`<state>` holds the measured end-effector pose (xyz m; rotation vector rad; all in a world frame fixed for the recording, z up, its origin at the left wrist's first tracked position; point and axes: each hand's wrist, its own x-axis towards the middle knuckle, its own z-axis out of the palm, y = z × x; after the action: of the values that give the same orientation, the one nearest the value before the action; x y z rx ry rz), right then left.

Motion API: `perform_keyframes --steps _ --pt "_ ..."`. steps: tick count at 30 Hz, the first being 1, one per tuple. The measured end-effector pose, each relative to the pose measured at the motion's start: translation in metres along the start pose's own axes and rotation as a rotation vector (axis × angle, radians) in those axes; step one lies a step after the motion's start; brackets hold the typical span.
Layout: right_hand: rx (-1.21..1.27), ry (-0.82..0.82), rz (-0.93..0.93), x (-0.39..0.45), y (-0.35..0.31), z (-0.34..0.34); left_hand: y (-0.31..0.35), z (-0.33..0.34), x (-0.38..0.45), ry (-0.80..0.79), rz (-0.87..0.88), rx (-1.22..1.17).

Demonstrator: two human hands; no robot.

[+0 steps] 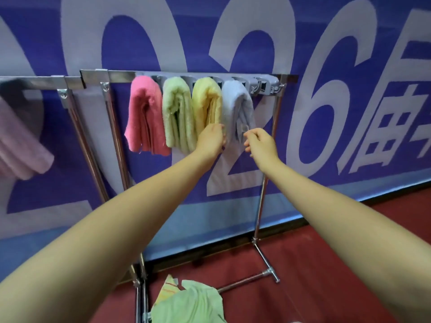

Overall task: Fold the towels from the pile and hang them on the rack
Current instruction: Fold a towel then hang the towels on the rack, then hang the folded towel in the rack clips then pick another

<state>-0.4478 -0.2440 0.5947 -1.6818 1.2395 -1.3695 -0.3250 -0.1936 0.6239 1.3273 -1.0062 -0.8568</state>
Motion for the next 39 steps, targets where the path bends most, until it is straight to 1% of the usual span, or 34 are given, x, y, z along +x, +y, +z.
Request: perform_keyframes --steps 3,4,6,8,11,14,17,19,21,24,26,28,29,31,33,35,37,39 --pt "-0.016 -0.140 0.090 -0.043 0.020 0.013 -0.023 -0.014 -0.024 0.016 0.021 0.081" --pt "-0.026 -0.179 0.113 -0.058 0.027 0.019 -0.037 -0.021 -0.037 0.001 0.059 0.172" --pt "-0.046 -0.252 0.144 -0.087 0.048 0.034 -0.072 -0.036 -0.051 -0.044 0.080 0.324" --pt "-0.034 -0.303 0.193 -0.118 0.073 0.052 -0.110 -0.050 -0.063 -0.085 0.037 0.437" --pt "-0.010 -0.372 0.304 -0.166 0.123 0.081 -0.177 -0.072 -0.088 -0.109 -0.039 0.489" --pt "0.008 -0.404 0.475 -0.215 0.183 0.108 -0.255 -0.098 -0.114 -0.096 -0.187 0.479" --pt "-0.070 -0.437 0.655 -0.263 0.242 0.126 -0.334 -0.121 -0.139 -0.044 -0.382 0.445" --pt "-0.103 -0.449 0.757 -0.285 0.282 0.135 -0.381 -0.133 -0.153 -0.042 -0.492 0.438" --pt "-0.170 -0.463 0.834 -0.306 0.318 0.144 -0.428 -0.141 -0.166 -0.080 -0.586 0.475" --pt "-0.266 -0.480 0.928 -0.329 0.369 0.155 -0.490 -0.148 -0.182 -0.196 -0.684 0.556" --pt "-0.350 -0.498 0.939 -0.337 0.410 0.164 -0.523 -0.150 -0.185 -0.255 -0.708 0.636" --pt "-0.428 -0.516 0.971 -0.347 0.471 0.175 -0.555 -0.152 -0.182 -0.285 -0.712 0.704" --pt "-0.466 -0.519 0.975 -0.350 0.490 0.182 -0.571 -0.153 -0.180 -0.296 -0.729 0.734" --pt "-0.544 -0.521 0.957 -0.346 0.486 0.192 -0.601 -0.155 -0.174 -0.313 -0.761 0.800" --pt "-0.673 -0.623 0.877 -0.341 0.490 0.203 -0.627 -0.155 -0.168 -0.364 -0.776 0.872" --pt "-0.753 -0.668 0.777 -0.337 0.510 0.215 -0.645 -0.153 -0.160 -0.424 -0.753 0.947" --pt "-0.778 -0.641 0.718 -0.334 0.527 0.226 -0.662 -0.149 -0.151 -0.424 -0.721 1.006" --pt "-0.794 -0.572 0.718 -0.332 0.540 0.233 -0.676 -0.145 -0.144 -0.358 -0.688 1.014"
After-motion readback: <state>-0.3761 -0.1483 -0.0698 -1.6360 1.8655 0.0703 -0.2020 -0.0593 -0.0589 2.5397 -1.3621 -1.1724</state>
